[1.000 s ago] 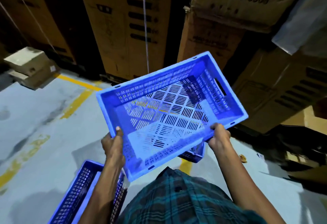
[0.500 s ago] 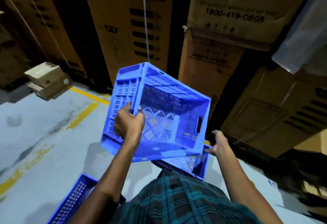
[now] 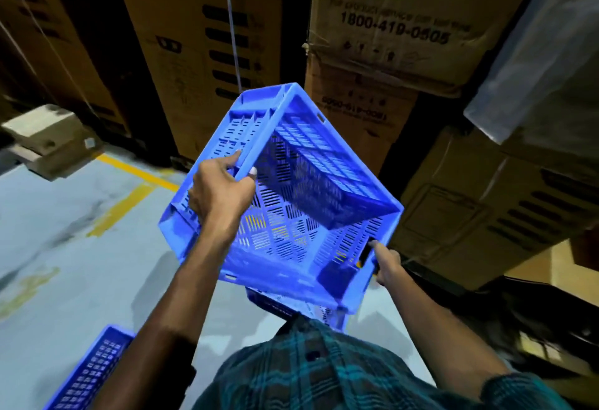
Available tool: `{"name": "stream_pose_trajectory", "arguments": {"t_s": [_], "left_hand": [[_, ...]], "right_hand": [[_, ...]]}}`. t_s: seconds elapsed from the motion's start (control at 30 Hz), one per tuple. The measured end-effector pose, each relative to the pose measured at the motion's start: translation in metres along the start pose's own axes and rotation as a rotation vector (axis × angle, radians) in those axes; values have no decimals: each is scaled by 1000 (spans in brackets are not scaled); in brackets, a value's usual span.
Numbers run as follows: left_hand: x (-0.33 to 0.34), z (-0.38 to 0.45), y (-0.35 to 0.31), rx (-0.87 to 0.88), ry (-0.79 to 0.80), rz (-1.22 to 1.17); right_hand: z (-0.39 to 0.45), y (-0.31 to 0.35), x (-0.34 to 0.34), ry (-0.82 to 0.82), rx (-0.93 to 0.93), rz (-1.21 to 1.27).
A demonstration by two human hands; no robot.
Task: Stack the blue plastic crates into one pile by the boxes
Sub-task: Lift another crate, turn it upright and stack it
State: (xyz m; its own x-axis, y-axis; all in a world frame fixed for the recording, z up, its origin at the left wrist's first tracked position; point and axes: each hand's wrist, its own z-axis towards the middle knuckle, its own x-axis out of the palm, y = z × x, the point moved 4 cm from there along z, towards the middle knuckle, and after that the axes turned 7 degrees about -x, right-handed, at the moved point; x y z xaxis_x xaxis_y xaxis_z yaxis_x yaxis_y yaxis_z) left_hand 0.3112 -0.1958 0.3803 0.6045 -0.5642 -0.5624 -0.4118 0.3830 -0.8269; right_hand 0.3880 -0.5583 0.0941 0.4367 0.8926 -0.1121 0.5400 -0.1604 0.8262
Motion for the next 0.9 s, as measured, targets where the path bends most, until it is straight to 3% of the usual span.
{"name": "stream_pose_trajectory", "arguments": {"t_s": [0.07,0.2,0.3,0.47,0.67,0.9], "left_hand": [[6,7,-8,7,21,-19],[30,37,-14,1,84,-102],[58,74,-3,-15,211,-230],[103,130,17,-43,381,-367],[142,201,40,-126,432,-281],[187,239,106,-286,422,-54]], "right_hand": [[47,-14,-10,-25,-22,37],[57,2,-33,-138,-43,118],[-3,42,-34,-258,-39,203],[-24,67,-24,-439,-60,443],[-50,75,9,-613,-83,579],[-60,55,24,-708,-26,486]]}}
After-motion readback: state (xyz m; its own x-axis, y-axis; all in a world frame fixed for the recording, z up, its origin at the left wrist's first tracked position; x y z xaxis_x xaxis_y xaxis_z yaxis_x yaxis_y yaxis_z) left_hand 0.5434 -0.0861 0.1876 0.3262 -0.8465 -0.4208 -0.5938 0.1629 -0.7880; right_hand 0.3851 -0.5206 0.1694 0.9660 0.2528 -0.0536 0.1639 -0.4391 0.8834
